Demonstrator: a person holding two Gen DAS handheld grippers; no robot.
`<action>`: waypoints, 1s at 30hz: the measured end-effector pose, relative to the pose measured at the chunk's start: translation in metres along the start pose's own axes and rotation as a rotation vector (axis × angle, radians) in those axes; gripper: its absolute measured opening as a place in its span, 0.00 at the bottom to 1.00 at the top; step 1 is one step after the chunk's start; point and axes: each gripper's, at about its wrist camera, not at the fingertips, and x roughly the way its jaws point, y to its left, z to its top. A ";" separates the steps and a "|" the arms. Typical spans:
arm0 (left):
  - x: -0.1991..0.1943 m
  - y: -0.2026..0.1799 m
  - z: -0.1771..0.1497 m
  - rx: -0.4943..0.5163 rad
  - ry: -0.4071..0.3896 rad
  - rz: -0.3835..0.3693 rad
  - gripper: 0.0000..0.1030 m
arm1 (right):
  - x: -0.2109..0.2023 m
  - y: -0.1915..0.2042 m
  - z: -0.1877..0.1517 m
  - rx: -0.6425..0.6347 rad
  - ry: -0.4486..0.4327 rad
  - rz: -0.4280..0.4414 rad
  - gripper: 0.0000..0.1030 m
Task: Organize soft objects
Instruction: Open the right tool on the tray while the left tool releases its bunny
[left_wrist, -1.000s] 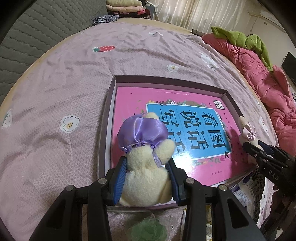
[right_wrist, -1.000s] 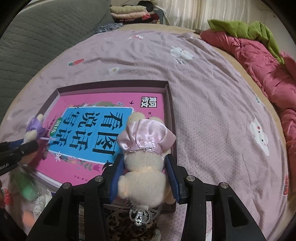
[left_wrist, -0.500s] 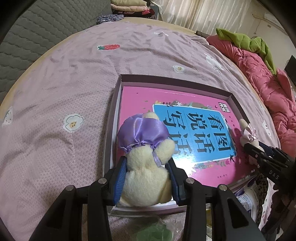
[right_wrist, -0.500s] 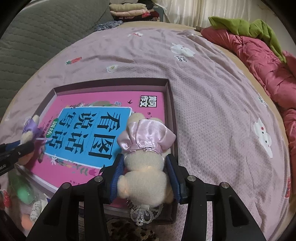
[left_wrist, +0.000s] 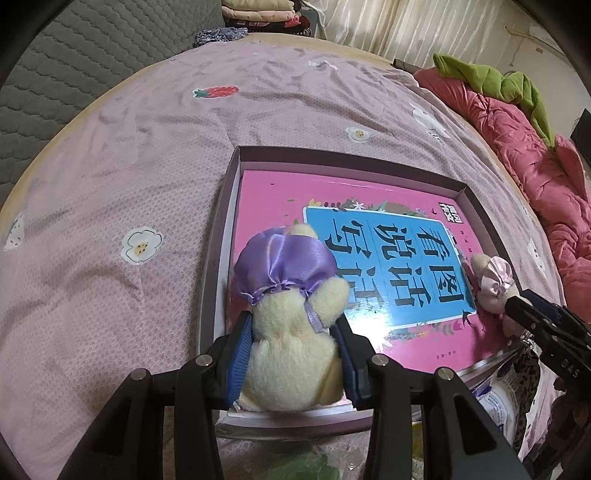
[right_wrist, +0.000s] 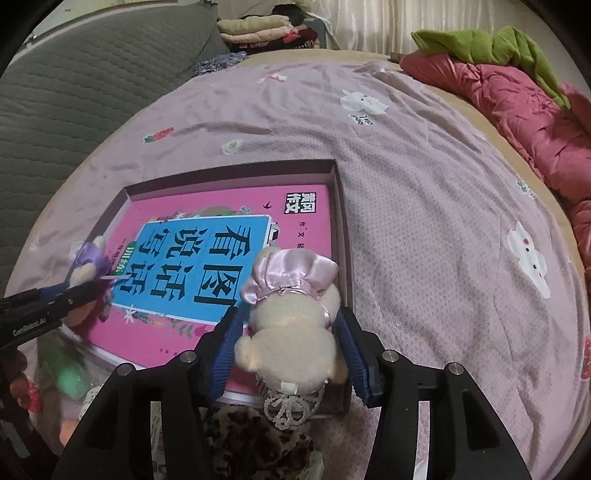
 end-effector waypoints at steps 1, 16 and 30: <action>0.001 0.000 0.000 0.002 0.002 0.003 0.42 | -0.001 0.000 0.000 -0.001 -0.002 0.000 0.55; 0.003 0.001 0.001 -0.005 0.011 -0.004 0.42 | -0.028 -0.018 -0.017 -0.010 -0.012 -0.081 0.61; 0.011 0.002 0.004 -0.004 0.022 0.018 0.46 | -0.006 -0.018 -0.004 -0.010 -0.009 -0.089 0.61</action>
